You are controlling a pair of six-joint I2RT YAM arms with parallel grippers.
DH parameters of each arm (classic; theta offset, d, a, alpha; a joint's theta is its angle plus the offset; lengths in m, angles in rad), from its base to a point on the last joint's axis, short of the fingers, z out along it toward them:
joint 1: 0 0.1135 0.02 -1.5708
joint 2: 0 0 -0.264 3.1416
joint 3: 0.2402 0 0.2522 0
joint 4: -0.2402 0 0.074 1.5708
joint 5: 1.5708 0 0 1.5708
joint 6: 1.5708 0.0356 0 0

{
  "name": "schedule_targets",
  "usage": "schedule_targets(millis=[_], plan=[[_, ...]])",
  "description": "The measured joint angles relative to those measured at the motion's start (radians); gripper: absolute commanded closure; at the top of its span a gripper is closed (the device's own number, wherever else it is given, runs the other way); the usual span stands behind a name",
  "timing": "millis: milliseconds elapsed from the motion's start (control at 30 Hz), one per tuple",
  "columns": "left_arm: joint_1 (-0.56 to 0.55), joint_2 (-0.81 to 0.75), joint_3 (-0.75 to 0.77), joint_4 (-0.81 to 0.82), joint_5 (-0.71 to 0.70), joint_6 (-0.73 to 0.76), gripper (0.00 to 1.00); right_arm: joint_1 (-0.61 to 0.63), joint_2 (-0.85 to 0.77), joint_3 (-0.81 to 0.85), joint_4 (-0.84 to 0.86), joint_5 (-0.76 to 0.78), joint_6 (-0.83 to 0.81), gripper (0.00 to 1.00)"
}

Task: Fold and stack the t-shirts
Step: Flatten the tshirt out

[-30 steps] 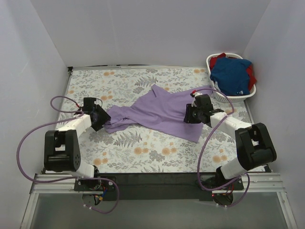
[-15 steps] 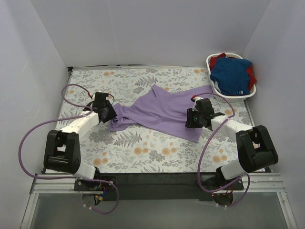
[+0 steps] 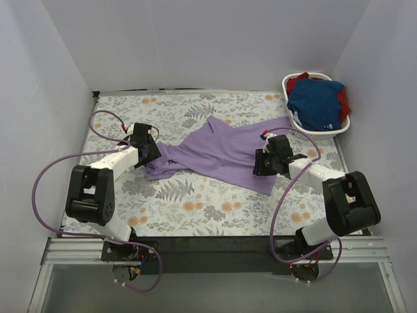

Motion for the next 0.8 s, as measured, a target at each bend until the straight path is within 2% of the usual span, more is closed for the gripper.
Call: schedule_targets(millis=[233, 300, 400, 800], plan=[[0.0, 0.071, 0.036, 0.006, -0.043, 0.038, 0.38, 0.0, -0.013, -0.016, 0.0, -0.003, -0.01, 0.57], [0.0, 0.086, 0.042, 0.008, -0.047, 0.044, 0.41, 0.0, -0.013, -0.017, 0.0, -0.003, -0.011, 0.57], [0.0, 0.087, 0.043, 0.009, -0.051, 0.052, 0.48, 0.0, -0.013, -0.017, 0.0, -0.004, -0.014, 0.57], [-0.006, 0.064, 0.063, 0.012, -0.051, 0.084, 0.5, 0.0, -0.013, -0.018, 0.001, -0.018, -0.014, 0.57]])
